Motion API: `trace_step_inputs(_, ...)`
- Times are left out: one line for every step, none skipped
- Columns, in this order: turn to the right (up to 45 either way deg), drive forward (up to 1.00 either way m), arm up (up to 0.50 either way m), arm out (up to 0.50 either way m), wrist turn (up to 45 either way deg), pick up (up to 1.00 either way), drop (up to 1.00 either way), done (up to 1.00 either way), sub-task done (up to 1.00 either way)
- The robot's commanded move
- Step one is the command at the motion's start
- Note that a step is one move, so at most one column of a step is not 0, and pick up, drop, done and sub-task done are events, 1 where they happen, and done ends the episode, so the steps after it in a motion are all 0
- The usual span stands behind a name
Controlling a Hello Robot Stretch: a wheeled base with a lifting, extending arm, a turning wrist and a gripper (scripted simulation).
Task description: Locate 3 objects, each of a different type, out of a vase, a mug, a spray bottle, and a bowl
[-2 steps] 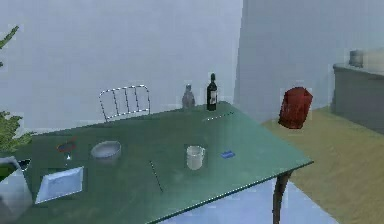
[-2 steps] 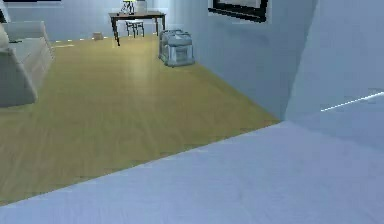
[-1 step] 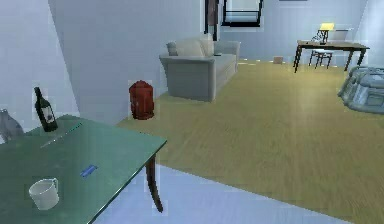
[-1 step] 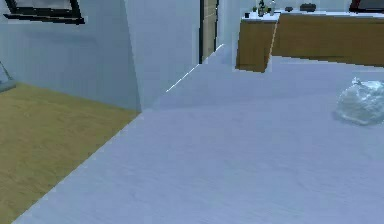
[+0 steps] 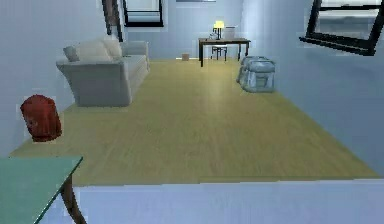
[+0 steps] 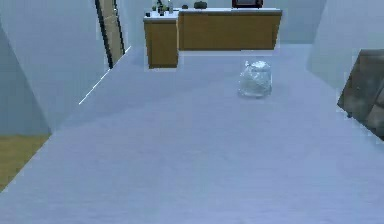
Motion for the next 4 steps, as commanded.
trace_step_inputs(0.0,1.00,0.00,0.00,0.0,0.00,0.00,0.00,0.00)
trace_step_inputs(0.0,1.00,0.00,0.00,0.0,0.00,0.00,0.00,0.00)
trace_step_inputs(3.0,0.00,0.00,0.00,0.0,0.00,0.00,0.00,0.00)
trace_step_inputs(0.0,1.00,0.00,0.00,0.0,0.00,0.00,0.00,0.00)
